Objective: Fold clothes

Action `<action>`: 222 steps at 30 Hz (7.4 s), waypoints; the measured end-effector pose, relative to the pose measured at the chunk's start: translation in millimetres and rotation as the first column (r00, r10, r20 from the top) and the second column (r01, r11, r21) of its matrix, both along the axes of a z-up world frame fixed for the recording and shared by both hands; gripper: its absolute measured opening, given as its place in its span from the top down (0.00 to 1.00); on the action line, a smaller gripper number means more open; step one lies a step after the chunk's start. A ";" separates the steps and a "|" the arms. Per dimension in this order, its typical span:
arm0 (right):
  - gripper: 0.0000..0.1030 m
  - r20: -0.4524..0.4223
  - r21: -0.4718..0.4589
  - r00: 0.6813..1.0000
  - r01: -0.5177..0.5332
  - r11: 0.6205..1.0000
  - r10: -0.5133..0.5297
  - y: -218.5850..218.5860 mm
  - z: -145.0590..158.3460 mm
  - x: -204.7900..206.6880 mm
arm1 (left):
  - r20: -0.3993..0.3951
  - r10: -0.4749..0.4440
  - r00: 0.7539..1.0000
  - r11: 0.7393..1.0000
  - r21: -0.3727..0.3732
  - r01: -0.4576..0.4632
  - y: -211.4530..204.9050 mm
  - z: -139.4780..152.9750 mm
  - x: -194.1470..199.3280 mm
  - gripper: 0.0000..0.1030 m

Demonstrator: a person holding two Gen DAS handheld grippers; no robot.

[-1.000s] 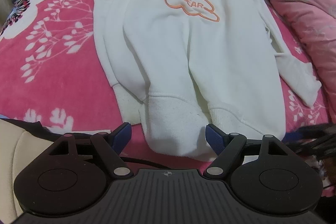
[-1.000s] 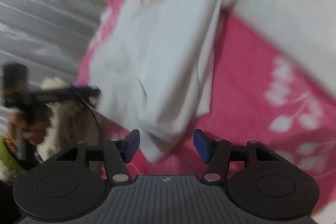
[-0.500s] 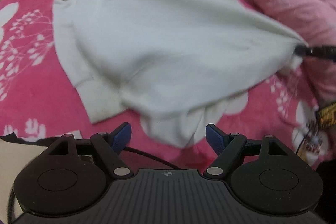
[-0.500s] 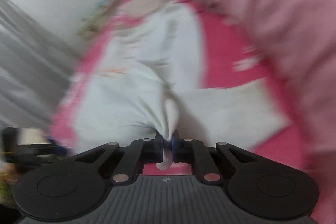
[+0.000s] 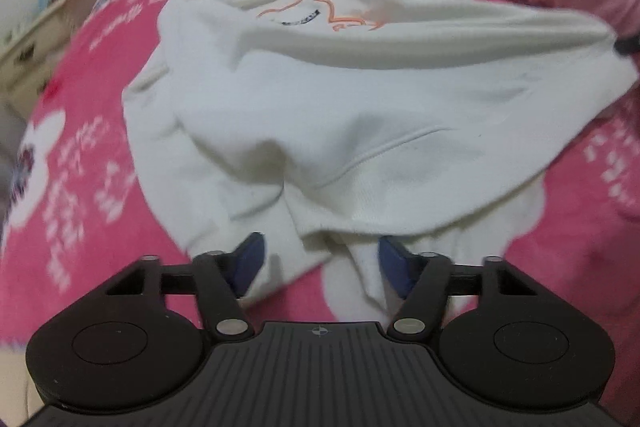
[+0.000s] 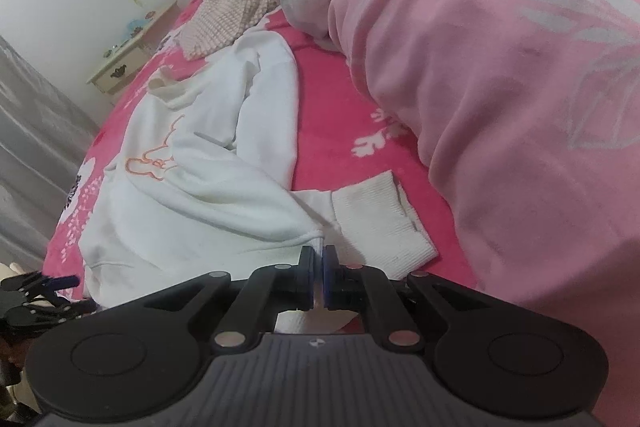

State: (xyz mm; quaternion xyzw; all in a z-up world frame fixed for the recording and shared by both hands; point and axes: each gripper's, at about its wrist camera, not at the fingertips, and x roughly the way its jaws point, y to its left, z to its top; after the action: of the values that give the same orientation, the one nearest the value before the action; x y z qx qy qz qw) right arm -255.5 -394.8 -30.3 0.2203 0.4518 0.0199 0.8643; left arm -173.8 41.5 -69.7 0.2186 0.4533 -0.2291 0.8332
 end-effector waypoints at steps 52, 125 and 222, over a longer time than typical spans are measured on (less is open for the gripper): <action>0.22 0.048 0.128 0.953 -0.304 0.944 0.300 44.3 -29.0 28.4 | -0.235 0.399 0.886 0.916 0.063 -0.396 43.1 3.5 26.4 0.40; 0.70 -0.095 -0.060 0.992 -0.090 0.994 0.084 4.9 -22.3 -32.2 | -0.215 0.318 0.923 0.943 -0.024 -0.331 27.1 -13.9 0.1 0.62; 0.69 -0.049 -0.237 0.888 -0.455 0.858 0.457 94.6 37.9 -30.2 | -0.193 0.243 0.951 0.959 -0.098 -0.265 75.9 48.5 -95.7 0.73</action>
State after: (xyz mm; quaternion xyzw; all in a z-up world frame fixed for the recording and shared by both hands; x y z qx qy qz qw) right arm -285.7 -300.2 7.6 0.0003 0.4864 0.1695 0.8571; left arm -269.5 117.4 -21.2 0.0854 0.5360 -0.1660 0.8233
